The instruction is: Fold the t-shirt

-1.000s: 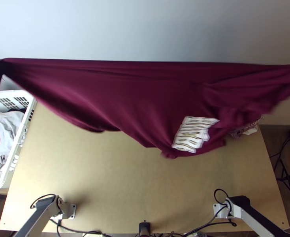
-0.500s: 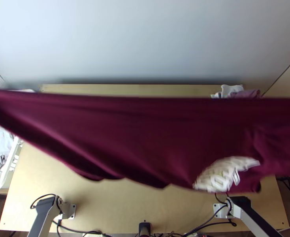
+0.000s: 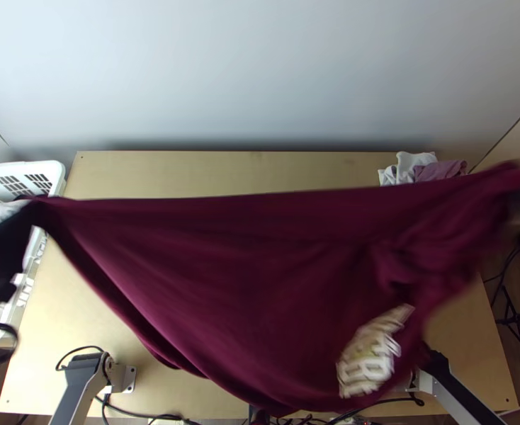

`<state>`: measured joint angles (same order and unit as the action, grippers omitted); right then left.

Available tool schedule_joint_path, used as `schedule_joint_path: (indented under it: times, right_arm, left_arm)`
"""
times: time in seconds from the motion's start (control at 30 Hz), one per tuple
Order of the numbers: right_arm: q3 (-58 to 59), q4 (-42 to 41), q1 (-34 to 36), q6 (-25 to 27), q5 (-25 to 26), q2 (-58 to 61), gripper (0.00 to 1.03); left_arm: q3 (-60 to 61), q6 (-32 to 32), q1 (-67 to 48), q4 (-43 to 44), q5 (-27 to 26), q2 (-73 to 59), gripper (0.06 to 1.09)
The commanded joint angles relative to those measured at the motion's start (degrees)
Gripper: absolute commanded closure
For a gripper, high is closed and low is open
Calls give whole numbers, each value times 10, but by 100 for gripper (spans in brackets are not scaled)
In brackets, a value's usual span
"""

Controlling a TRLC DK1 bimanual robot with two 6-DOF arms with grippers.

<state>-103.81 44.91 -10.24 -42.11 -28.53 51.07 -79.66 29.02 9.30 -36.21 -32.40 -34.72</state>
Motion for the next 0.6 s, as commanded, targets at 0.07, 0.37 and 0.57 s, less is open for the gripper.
schedule_joint_path:
  times: [0.07, 0.37, 0.57]
  right_arm:
    - [439, -141, -53, 70, 19, -59, 100]
    - [556, -337, -45, 127, 22, 135, 100]
    - [536, -418, -45, 177, 23, 314, 100]
  left_arm:
    - [302, -95, -24, 61, -3, 53, 105]
    - [409, -166, 24, 236, -2, -105, 105]
    - [413, -196, 28, 329, 2, -253, 105]
